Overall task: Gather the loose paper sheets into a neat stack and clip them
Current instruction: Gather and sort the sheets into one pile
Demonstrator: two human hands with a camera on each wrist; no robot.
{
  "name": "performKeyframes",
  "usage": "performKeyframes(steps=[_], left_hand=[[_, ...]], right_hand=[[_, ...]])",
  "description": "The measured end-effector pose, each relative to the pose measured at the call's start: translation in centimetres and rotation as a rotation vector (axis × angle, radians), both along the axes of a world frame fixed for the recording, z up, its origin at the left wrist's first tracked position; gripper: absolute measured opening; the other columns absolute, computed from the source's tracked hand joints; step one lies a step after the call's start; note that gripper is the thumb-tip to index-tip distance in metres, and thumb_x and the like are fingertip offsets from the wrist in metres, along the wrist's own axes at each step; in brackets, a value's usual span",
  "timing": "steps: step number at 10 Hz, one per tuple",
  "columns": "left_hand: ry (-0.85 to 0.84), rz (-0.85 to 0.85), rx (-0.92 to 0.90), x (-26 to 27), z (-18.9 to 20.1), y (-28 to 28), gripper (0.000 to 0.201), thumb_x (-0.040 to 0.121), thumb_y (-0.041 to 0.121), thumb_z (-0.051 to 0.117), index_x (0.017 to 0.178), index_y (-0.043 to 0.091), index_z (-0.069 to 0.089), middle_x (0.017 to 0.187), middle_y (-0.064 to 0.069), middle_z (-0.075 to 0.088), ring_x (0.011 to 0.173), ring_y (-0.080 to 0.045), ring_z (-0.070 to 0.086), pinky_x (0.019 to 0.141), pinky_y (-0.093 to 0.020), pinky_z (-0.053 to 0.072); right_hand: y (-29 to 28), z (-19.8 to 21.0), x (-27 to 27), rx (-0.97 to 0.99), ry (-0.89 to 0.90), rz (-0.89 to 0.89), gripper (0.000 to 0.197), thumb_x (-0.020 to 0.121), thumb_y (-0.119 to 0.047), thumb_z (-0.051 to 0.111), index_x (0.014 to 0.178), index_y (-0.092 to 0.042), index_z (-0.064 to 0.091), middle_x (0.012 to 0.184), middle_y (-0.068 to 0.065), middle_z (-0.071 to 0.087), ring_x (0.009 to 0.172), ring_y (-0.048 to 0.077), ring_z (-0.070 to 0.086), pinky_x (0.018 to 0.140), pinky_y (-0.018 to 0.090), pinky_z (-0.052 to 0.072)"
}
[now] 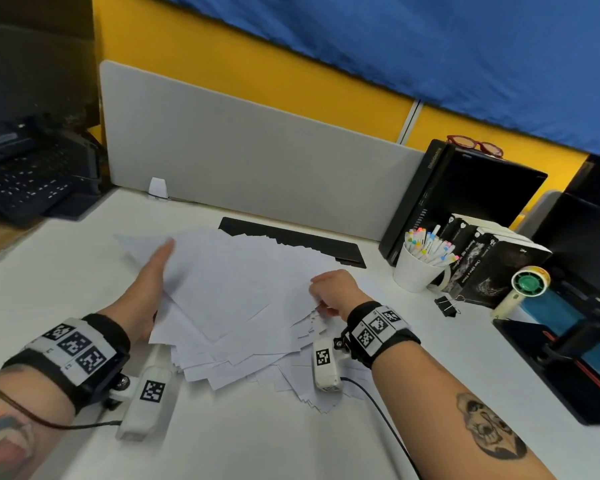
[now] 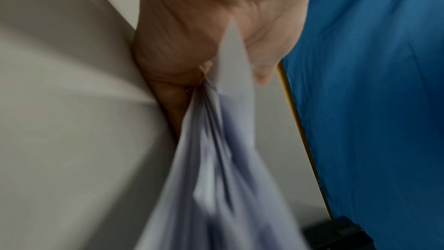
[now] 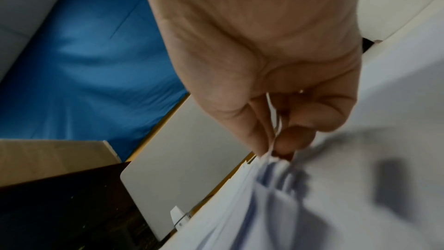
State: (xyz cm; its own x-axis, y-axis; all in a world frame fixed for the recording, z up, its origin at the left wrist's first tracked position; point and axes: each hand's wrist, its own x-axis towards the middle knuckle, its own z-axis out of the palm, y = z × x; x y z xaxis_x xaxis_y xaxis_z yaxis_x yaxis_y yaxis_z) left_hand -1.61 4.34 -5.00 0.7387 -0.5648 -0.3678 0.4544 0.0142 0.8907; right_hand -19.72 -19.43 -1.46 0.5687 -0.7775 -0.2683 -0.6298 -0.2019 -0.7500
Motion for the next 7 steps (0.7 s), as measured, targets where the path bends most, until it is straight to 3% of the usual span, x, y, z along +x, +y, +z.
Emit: performKeyframes(steps=[1,2,3,4,5,6,7], left_hand=[[-0.115,-0.144,0.127,1.8,-2.2,0.0,0.079,0.077,0.069,0.072,0.144,0.032,0.055,0.152,0.007,0.047,0.144,-0.024,0.041,0.12,-0.044,0.029],[-0.166,-0.046,0.28,2.3,-3.4,-0.3,0.066,0.087,0.03,0.079,0.142,0.004,0.053,0.144,-0.005,0.054,0.133,-0.028,0.05,0.11,-0.034,0.036],[-0.245,-0.036,0.343,3.2,-3.9,-0.4,0.066,0.083,0.02,0.082,0.138,0.0,0.053,0.139,-0.015,0.061,0.125,-0.039,0.058,0.111,-0.048,0.043],[-0.303,-0.033,0.376,3.5,-2.5,0.0,0.054,0.09,0.01,0.074,0.139,0.0,0.054,0.131,-0.018,0.064,0.118,-0.04,0.061,0.106,-0.05,0.046],[-0.414,-0.011,0.39,4.0,-1.1,0.7,0.048,0.095,0.003,0.066,0.14,0.001,0.051,0.124,-0.015,0.061,0.108,-0.031,0.056,0.094,-0.041,0.043],[-0.492,0.025,0.409,4.7,-0.9,1.4,0.051,0.096,0.002,0.063,0.144,0.003,0.048,0.136,-0.019,0.058,0.117,-0.036,0.055,0.095,-0.041,0.042],[-0.486,0.048,0.46,4.6,-1.3,1.3,0.052,0.096,0.003,0.063,0.145,0.001,0.047,0.139,-0.024,0.057,0.125,-0.043,0.053,0.102,-0.045,0.042]], right_hand=[[0.7,-0.3,0.5,-0.034,0.115,0.184,0.028,0.09,-0.004,0.064,0.116,-0.007,0.072,0.075,-0.005,0.061,0.059,0.009,0.055,0.051,0.018,0.044],[0.5,-0.1,0.5,-0.045,0.095,0.17,0.025,0.092,-0.004,0.062,0.113,-0.009,0.075,0.077,-0.008,0.064,0.064,0.007,0.054,0.054,0.015,0.042],[-0.5,0.8,-0.2,0.029,0.009,-0.09,0.031,0.095,-0.004,0.057,0.124,-0.008,0.067,0.115,0.003,0.068,0.093,0.014,0.063,0.074,0.023,0.052],[-2.0,0.4,-1.5,-0.417,0.354,0.025,0.038,0.098,0.002,0.047,0.134,-0.005,0.054,0.136,0.009,0.059,0.124,0.028,0.058,0.097,0.03,0.045],[-3.5,0.6,-2.2,-0.168,0.187,-0.143,0.035,0.1,-0.008,0.052,0.134,-0.002,0.054,0.138,0.014,0.059,0.127,0.032,0.056,0.096,0.033,0.044],[-4.4,-0.3,-2.7,-0.104,0.228,-0.143,0.048,0.09,-0.027,0.071,0.127,-0.002,0.057,0.129,0.016,0.059,0.122,0.034,0.057,0.098,0.037,0.049],[-4.6,-0.6,-2.4,-0.106,0.374,-0.149,0.082,0.056,-0.04,0.093,0.121,-0.009,0.055,0.122,0.01,0.061,0.117,0.033,0.057,0.099,0.042,0.049]])
